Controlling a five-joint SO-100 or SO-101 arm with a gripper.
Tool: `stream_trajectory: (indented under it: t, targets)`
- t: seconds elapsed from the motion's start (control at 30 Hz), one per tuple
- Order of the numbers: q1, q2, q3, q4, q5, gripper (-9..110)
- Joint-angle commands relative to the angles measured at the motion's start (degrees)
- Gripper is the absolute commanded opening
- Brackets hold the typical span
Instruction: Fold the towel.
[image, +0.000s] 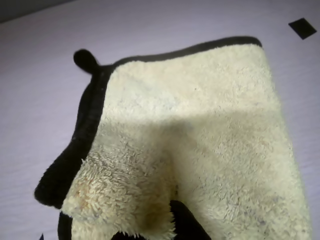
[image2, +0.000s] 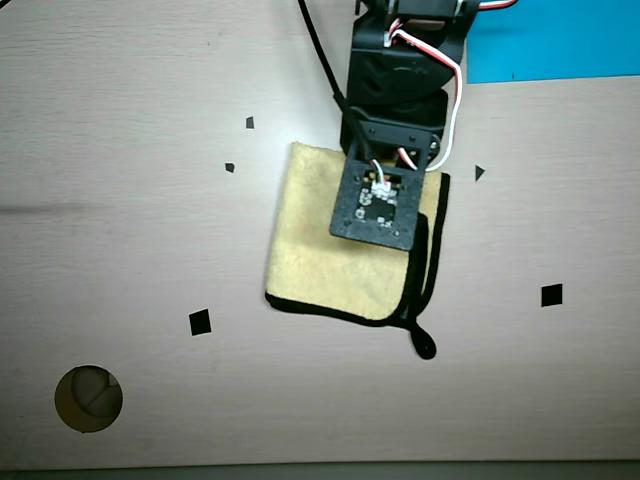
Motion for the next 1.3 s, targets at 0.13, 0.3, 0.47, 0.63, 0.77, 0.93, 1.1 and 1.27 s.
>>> stream_trajectory:
  t: [0.13, 0.3, 0.47, 0.63, 0.77, 0.93, 1.1, 1.27]
  targets:
    - [-4.04, 4.04, -8.44, 14.5, 6.77, 11]
    - [-9.05, 4.04, -13.18, 22.85, 14.41, 15]
    - [-11.07, 6.24, -13.45, 27.6, 18.46, 17]
    - [-8.61, 8.96, -11.25, 30.23, 23.55, 14]
    - [-4.92, 10.63, -7.56, 30.15, 26.98, 10]
    - [-2.9, 10.28, -6.15, 29.97, 29.62, 8]
    - [-2.55, 10.2, -6.06, 29.97, 30.15, 7]
    - [-2.29, 10.02, -5.98, 29.97, 30.76, 7]
